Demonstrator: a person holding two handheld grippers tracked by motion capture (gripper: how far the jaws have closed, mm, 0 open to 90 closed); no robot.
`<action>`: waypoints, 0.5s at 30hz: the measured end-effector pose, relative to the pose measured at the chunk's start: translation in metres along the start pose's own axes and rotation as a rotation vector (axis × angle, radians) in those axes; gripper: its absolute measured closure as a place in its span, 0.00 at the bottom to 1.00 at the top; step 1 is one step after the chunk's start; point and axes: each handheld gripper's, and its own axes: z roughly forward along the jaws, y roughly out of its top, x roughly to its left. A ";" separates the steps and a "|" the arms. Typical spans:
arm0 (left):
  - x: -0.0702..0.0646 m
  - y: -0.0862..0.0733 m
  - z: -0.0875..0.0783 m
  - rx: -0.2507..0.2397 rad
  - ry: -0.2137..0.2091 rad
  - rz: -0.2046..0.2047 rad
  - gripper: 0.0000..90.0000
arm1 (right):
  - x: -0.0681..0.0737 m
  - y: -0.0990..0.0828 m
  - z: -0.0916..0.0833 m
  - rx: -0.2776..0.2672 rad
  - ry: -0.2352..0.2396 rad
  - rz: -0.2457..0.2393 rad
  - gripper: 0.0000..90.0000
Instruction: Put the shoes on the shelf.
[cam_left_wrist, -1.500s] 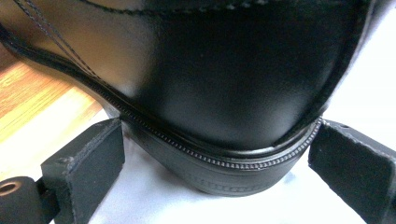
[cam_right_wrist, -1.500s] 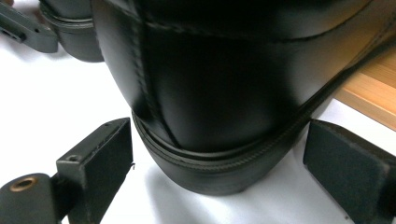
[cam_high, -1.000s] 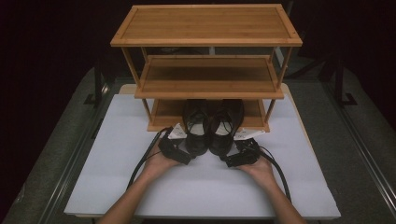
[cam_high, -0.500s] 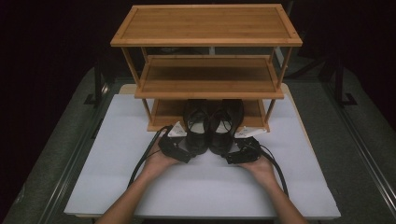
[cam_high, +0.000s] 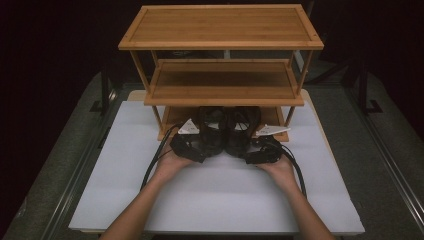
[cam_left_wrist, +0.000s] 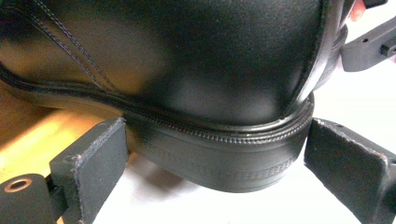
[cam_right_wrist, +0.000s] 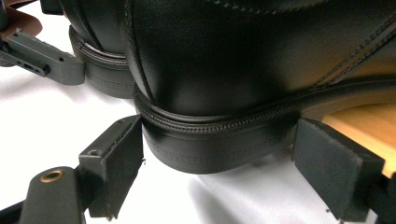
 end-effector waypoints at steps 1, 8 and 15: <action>0.005 0.003 0.002 0.006 0.006 0.004 0.07 | -0.002 0.002 0.002 0.002 0.001 0.003 0.19; 0.019 0.007 0.013 0.005 0.020 -0.021 0.07 | -0.012 0.011 0.015 0.016 -0.011 -0.003 0.19; 0.031 0.011 0.025 0.024 0.043 -0.023 0.07 | -0.023 0.019 0.026 0.030 -0.035 -0.010 0.18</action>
